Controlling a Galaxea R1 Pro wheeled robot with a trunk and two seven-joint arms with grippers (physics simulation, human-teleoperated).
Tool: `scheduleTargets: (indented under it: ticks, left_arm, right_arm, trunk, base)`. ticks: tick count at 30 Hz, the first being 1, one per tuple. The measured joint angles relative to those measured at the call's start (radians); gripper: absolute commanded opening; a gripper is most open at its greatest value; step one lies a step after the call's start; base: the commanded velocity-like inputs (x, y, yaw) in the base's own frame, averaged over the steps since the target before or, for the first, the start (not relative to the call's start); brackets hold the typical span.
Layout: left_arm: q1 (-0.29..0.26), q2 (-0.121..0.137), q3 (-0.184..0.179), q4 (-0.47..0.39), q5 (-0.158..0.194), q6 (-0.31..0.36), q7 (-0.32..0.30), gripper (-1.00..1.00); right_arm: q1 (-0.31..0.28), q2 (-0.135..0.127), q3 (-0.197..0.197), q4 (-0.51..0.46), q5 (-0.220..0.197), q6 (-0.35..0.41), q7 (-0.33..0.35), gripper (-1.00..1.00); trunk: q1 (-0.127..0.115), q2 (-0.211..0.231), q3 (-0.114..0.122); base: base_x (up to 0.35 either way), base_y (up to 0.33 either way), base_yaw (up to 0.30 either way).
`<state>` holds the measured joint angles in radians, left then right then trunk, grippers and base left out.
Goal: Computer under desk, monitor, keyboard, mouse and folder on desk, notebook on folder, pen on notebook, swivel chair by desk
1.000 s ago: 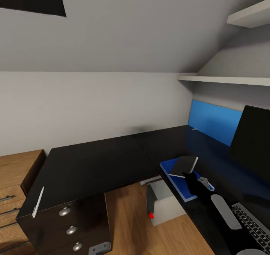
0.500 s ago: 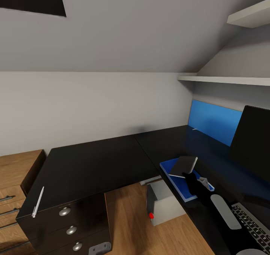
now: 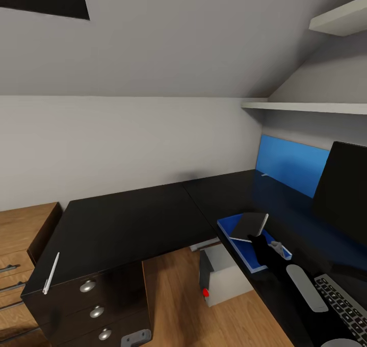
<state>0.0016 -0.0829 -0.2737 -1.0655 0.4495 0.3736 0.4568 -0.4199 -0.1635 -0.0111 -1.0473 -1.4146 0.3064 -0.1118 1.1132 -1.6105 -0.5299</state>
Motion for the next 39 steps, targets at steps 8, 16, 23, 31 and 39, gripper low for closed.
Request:
scheduleTargets:
  ticks: [8, 16, 23, 31, 39]
  left_arm:
    - [0.0, 0.0, 0.001, 0.0, 0.0, 0.0, 0.0, 1.0]
    - [0.0, 0.0, 0.001, 0.0, 0.0, 0.0, 0.0, 1.0]
    - [0.0, 0.0, 0.001, 0.0, 0.0, 0.0, 0.0, 1.0]
    - [0.0, 0.0, 0.002, 0.0, 0.0, -0.001, 0.001, 1.0]
    - [0.0, 0.0, 0.002, 0.0, 0.0, -0.001, 0.002, 1.0]
  right_arm:
    - [0.0, -0.001, -0.003, 0.0, 0.0, 0.001, 0.0, -1.0]
    - [0.0, -0.001, -0.004, 0.0, 0.0, 0.001, 0.0, -1.0]
    - [0.0, -0.001, -0.004, 0.0, 0.0, 0.001, -0.006, -1.0]
    - [0.0, -0.001, -0.004, 0.0, 0.0, 0.001, -0.006, -1.0]
    - [0.0, -0.001, -0.004, 0.0, 0.0, 0.001, -0.006, -1.0]
  trunk:
    - [0.0, 0.0, 0.0]
    - [0.0, 0.0, 0.0]
    - [0.0, 0.0, 0.0]
    - [0.0, 0.0, 0.0]
    - [0.0, 0.0, 0.0]
  base:
    - [0.0, 0.0, 0.0]
    - [0.0, 0.0, 0.0]
    - [0.0, 0.0, 0.0]
    - [0.0, 0.0, 0.0]
    - [0.0, 0.0, 0.0]
